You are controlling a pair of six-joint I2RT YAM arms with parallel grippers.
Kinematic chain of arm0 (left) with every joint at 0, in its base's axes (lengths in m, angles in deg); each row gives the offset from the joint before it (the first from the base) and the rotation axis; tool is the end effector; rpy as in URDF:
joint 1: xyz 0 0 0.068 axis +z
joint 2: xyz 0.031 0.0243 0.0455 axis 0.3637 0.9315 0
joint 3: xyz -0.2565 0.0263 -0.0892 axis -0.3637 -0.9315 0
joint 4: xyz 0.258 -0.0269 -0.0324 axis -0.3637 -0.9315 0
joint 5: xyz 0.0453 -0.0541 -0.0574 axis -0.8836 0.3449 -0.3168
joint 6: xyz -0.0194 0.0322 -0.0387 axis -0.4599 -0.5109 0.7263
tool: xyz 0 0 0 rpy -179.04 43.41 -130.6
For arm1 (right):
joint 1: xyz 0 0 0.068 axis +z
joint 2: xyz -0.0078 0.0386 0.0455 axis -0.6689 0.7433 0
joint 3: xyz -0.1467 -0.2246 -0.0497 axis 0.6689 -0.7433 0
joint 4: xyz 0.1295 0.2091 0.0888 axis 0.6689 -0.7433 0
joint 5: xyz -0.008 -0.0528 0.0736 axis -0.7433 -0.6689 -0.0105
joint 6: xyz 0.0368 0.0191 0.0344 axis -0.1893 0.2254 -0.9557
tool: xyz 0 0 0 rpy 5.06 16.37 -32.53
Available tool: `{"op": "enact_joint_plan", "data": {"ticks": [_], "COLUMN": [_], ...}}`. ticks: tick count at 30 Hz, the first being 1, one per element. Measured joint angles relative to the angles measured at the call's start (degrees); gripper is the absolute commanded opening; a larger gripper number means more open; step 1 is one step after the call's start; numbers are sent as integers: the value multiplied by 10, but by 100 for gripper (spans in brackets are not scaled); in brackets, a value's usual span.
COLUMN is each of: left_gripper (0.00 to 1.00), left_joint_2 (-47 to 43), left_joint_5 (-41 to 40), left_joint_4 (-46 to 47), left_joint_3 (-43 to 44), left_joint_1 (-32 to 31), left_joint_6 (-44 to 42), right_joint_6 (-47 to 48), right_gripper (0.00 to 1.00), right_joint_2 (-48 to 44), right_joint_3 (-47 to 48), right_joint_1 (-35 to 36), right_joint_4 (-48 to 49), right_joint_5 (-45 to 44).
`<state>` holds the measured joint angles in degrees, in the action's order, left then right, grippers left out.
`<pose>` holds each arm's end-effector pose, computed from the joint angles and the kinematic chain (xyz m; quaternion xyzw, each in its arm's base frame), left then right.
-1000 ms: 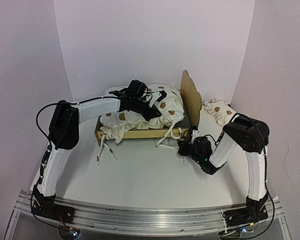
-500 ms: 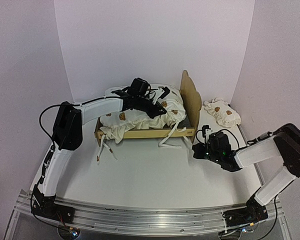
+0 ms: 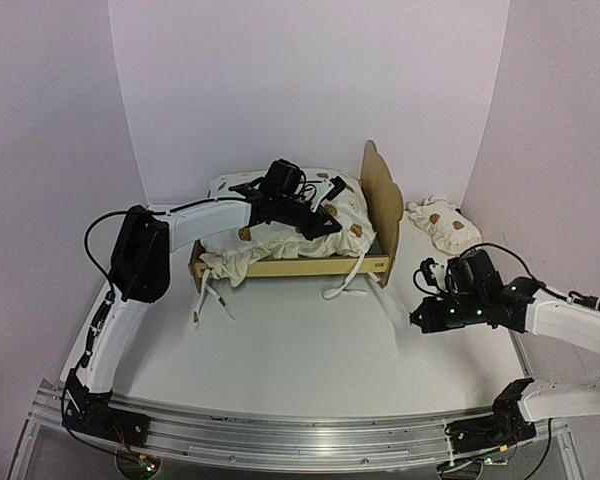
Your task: Set up the pet bed
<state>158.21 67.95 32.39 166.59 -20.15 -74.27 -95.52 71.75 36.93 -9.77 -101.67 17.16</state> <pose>0.4089 -0.3838 0.2390 0.4781 0.7052 -0.3295 0.4068 0.1797 0.1133 0.2036 -0.0973 0.9217 0.1662 0.3368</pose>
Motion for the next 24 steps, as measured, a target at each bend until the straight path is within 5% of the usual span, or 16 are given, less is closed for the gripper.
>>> {"op": "enact_joint_plan", "data": {"ticks": [11,19,24], "left_gripper": [44,45,45], "left_joint_2": [-4,-89,-137], "left_joint_5": [46,12,-38], "left_joint_4": [-16,-73,-88], "left_joint_3": [-3,-111,-160], "left_joint_1": [0,0,1], "left_joint_6": [-45,-161,-208], "right_joint_6": [106,133,125], "right_gripper": [0,1,16], "right_joint_2": [-28,-20,19], "right_joint_3": [217,279,258], "right_joint_1": [-22,-25,-25], "right_joint_4": [-247,-308,-283], "right_joint_5": [52,84,92]}}
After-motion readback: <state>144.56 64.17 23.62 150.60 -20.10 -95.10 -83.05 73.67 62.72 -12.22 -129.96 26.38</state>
